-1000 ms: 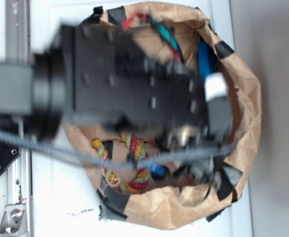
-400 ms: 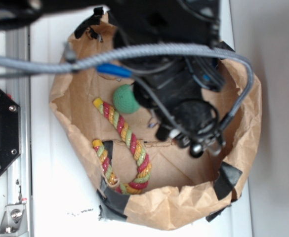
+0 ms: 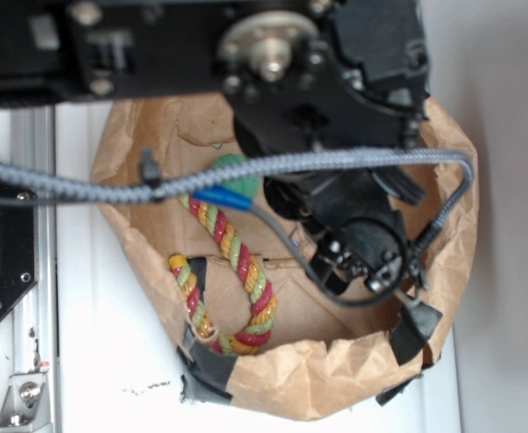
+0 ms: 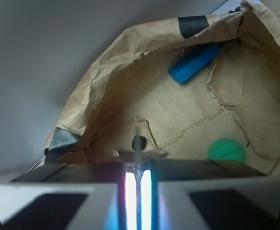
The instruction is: Grab the silver keys.
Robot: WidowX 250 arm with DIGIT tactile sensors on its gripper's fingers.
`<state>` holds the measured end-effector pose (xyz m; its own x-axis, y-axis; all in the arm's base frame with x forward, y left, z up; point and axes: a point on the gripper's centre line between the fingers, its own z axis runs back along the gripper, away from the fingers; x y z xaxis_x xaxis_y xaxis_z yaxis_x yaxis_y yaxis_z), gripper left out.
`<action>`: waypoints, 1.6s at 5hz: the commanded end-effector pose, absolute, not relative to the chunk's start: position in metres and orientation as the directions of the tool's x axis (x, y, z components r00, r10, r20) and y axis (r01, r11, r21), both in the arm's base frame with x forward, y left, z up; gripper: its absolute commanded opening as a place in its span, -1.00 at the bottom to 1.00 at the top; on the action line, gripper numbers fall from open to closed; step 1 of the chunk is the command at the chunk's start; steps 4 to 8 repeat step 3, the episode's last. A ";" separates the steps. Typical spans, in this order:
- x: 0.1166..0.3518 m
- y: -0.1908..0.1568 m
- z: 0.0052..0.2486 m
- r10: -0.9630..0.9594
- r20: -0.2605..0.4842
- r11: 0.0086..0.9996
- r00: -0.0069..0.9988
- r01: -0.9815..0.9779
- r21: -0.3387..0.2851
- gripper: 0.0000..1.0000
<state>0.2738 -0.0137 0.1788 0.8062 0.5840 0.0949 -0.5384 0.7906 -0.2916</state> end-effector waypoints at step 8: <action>0.267 -0.007 0.180 0.616 0.302 0.786 0.728 -0.594 -0.172 -1.00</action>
